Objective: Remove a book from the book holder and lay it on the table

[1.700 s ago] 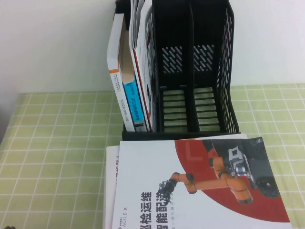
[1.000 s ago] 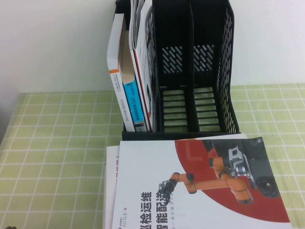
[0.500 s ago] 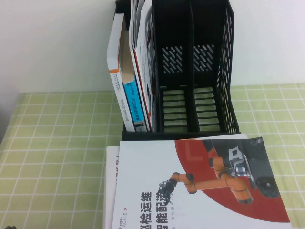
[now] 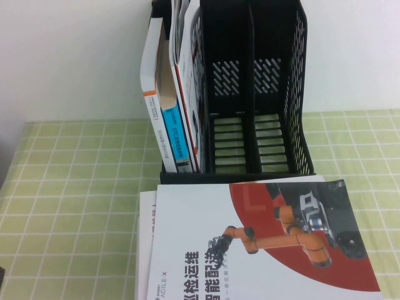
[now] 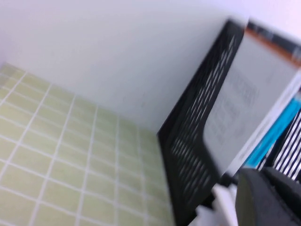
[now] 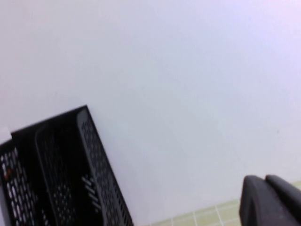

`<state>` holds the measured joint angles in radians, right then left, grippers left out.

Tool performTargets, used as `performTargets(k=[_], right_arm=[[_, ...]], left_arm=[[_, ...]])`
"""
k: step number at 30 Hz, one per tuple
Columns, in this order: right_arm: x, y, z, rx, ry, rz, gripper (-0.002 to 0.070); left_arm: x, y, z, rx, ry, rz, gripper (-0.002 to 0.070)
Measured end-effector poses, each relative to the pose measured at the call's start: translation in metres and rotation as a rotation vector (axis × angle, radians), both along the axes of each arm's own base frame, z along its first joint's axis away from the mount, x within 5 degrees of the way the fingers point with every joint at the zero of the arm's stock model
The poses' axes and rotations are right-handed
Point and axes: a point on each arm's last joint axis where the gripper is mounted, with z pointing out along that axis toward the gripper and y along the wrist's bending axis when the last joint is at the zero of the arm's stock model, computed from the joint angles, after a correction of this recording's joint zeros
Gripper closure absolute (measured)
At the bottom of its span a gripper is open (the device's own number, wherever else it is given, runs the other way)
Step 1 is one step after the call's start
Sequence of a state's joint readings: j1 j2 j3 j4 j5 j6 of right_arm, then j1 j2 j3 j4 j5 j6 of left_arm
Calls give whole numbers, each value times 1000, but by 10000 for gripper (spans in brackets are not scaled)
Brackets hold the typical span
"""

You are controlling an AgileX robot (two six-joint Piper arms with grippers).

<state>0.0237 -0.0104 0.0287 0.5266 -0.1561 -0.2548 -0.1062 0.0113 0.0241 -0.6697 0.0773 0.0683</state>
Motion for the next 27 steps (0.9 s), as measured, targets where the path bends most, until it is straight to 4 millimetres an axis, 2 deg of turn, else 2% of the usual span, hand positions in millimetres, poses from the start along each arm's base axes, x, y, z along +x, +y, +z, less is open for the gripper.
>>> performTargets(k=[3,8,14,16,19,24,27], right_arm=[[-1,-4,5,40,-63,-37,678],[-4,-10,13,92,-156,-92,678],[-9,-15,25,119,-289,-136,678],[-12,-14,36,111,-333,-132,678],[-23,-11,68,25,-446,-126,678],[-48,-3,130,-159,-635,-111,678],[-47,2,161,-204,-619,-74,678]], left_arm=[[0,2,4,-125,-19,23,678],[1,7,9,-227,-66,77,678],[0,24,21,-486,-209,218,678],[-2,26,31,-497,-265,228,678],[-9,25,60,-404,-386,209,678],[-34,22,123,-184,-631,178,678],[-44,19,153,-80,-691,164,678]])
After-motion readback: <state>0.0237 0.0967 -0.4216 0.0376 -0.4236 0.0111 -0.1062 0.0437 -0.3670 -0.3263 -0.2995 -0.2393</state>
